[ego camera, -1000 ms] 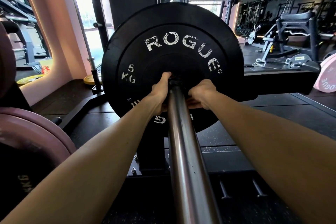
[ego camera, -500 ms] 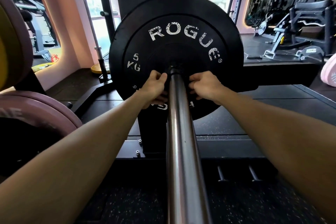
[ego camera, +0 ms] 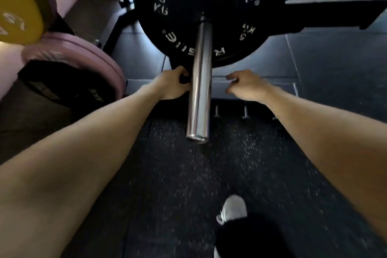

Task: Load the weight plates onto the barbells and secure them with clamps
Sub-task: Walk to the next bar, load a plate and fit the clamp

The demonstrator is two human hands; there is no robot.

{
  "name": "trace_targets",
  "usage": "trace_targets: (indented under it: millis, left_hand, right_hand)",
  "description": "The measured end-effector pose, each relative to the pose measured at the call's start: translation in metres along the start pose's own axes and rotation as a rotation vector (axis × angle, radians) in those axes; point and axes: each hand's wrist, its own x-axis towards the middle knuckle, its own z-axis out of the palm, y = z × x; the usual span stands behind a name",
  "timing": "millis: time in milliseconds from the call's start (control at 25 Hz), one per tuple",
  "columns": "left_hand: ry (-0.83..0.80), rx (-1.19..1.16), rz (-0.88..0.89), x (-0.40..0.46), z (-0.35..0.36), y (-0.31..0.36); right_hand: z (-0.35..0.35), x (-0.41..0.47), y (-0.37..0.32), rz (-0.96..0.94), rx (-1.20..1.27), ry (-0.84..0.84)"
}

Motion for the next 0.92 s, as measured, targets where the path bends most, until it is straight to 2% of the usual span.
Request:
trace_targets:
  millis: [280, 560, 760, 920]
  left_hand:
    - [-0.383, 0.079, -0.175, -0.134, -0.004, -0.002]
    - [-0.614, 0.04, -0.266, -0.245, -0.012, 0.029]
    - [-0.69, 0.063, -0.353, -0.285, -0.033, 0.049]
    - [-0.684, 0.097, -0.345, -0.284, -0.046, 0.077]
  right_hand:
    - [-0.005, -0.137, 0.01, 0.246, -0.105, -0.334]
    - [-0.004, -0.263, 0.005, 0.366, -0.064, -0.589]
    - [-0.033, -0.303, 0.01, 0.373, -0.045, -0.604]
    - [-0.069, -0.31, 0.017, 0.409, -0.018, -0.563]
